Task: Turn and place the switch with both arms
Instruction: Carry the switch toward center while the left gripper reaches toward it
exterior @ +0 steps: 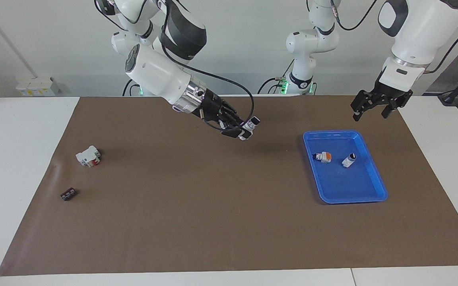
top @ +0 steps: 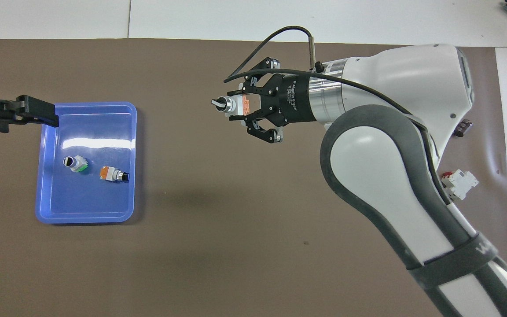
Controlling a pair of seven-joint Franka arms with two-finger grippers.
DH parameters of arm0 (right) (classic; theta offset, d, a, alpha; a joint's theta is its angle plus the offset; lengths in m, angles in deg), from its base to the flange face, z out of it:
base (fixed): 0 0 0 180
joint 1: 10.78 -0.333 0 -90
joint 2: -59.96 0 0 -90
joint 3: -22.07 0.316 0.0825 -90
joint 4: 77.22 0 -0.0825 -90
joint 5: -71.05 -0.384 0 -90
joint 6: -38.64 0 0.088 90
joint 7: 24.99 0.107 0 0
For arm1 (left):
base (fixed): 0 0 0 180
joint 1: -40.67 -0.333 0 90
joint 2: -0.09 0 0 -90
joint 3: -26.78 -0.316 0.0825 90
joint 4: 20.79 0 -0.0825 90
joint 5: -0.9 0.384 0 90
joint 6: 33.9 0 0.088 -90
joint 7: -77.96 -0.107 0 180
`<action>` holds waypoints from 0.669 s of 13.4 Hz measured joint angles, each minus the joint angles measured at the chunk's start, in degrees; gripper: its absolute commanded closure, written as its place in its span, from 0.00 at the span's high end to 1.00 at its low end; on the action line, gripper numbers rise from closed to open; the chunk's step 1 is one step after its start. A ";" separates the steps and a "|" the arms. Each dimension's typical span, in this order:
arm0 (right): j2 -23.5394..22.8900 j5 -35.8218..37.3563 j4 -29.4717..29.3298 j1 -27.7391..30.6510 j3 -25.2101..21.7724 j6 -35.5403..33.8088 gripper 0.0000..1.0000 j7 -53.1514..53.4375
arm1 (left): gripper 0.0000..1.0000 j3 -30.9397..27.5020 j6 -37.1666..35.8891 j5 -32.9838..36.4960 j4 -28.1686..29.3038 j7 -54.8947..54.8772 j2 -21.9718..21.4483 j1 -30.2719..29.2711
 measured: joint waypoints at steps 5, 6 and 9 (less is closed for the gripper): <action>0.18 -0.10 0.00 -1.03 0.05 1.03 0.00 8.27 | 0.76 0.22 2.74 -20.79 0.34 11.10 -0.11 0.21; 0.29 -0.11 0.00 -1.03 0.05 1.03 0.00 8.35 | 0.71 0.64 4.44 -23.35 0.49 14.41 -0.12 0.74; 0.51 -0.11 0.04 -2.43 0.10 2.91 0.00 8.10 | 0.59 1.05 12.12 -28.32 2.13 25.42 -0.17 5.71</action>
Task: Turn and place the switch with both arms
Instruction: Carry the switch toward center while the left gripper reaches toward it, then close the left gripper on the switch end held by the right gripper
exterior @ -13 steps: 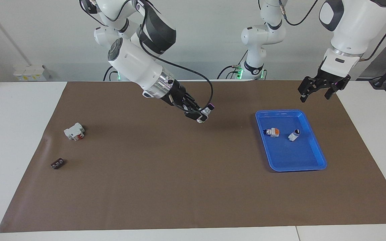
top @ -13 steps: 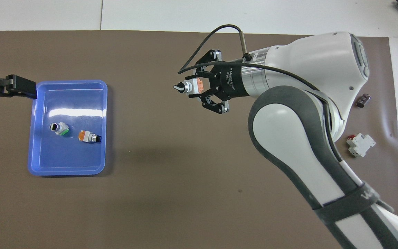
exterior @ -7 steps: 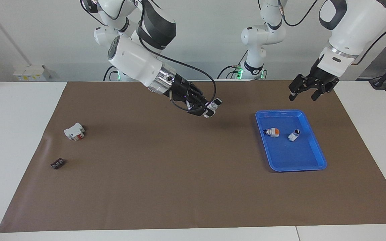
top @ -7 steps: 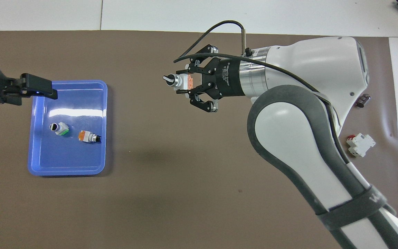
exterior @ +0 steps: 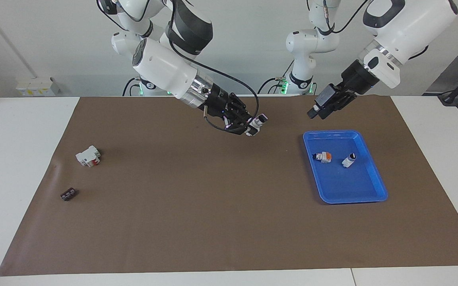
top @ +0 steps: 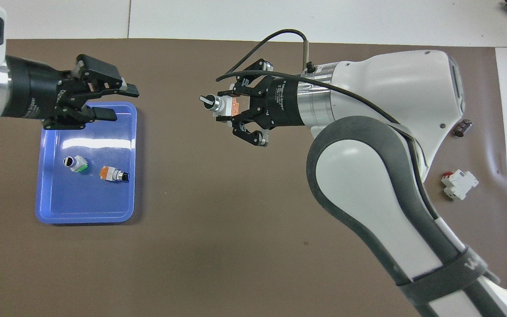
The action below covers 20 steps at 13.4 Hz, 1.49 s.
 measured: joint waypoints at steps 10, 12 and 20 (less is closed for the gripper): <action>0.62 1.63 1.61 -4.60 -0.15 4.25 0.00 -1.84 | 0.37 -1.28 4.70 -7.12 2.94 17.39 -0.91 4.94; 0.62 1.63 1.66 -4.60 -0.15 4.25 0.00 -1.84 | 0.34 -1.44 3.15 -7.20 2.94 19.38 -1.32 4.52; 0.62 1.64 1.78 -4.56 -0.16 4.25 0.00 -1.84 | 0.30 -0.59 2.63 -7.21 2.95 23.51 -1.61 4.98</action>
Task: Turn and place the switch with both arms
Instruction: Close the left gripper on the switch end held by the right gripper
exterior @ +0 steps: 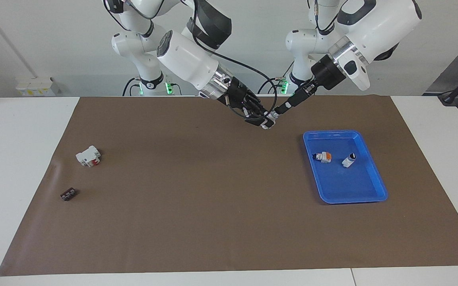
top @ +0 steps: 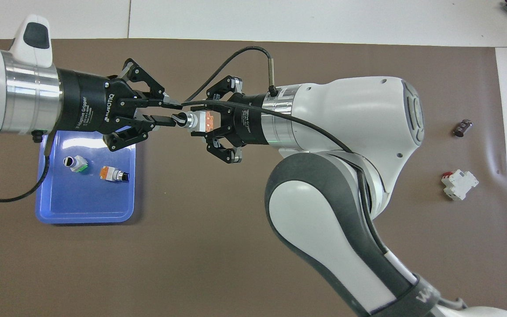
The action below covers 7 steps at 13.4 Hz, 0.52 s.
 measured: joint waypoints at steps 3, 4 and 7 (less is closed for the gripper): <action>0.00 0.00 0.01 0.03 -0.01 0.00 0.00 0.00 | 0.26 0.00 -0.01 0.00 0.05 0.23 -0.01 0.00; 0.00 0.00 0.01 0.04 -0.01 0.00 0.00 0.00 | 0.24 0.01 -0.01 0.00 0.13 0.25 -0.04 0.00; 0.00 0.00 0.02 0.08 -0.02 0.00 0.00 0.00 | 0.22 0.08 -0.03 0.01 0.59 0.25 -0.21 0.01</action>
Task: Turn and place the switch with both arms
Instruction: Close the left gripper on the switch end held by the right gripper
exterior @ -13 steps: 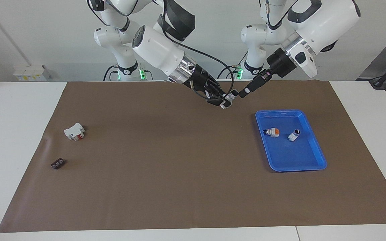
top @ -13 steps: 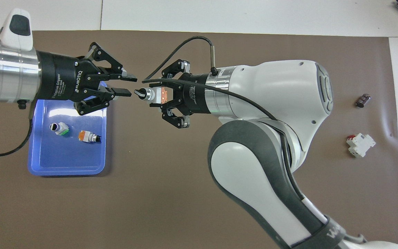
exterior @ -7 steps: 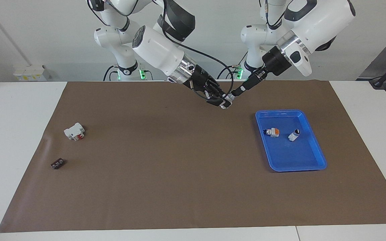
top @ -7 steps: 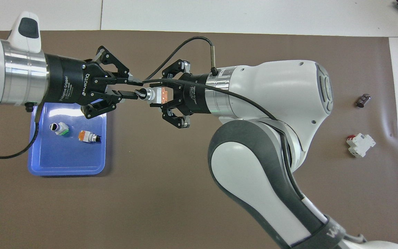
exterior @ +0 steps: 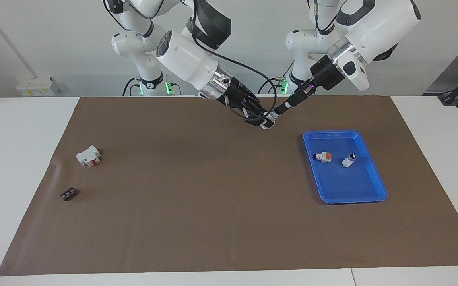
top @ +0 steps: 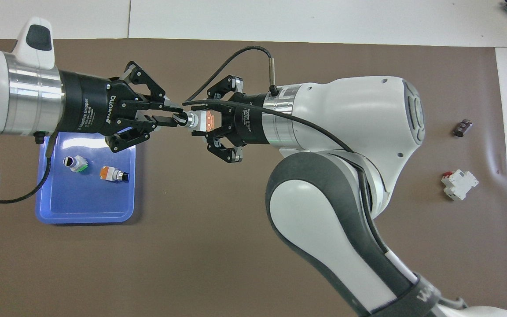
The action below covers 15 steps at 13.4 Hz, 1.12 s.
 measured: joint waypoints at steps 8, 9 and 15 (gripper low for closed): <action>0.00 0.00 0.08 0.13 0.00 -0.03 0.00 0.00 | 0.30 0.17 0.45 0.00 1.76 0.01 -1.02 0.35; 0.00 0.00 0.08 0.17 -0.01 -0.03 0.00 0.00 | 0.31 0.16 0.64 0.00 1.78 0.01 -1.05 0.61; 0.00 0.08 0.30 0.31 -0.21 -0.03 0.00 0.00 | 0.10 0.20 3.59 0.10 3.06 0.65 -1.46 2.26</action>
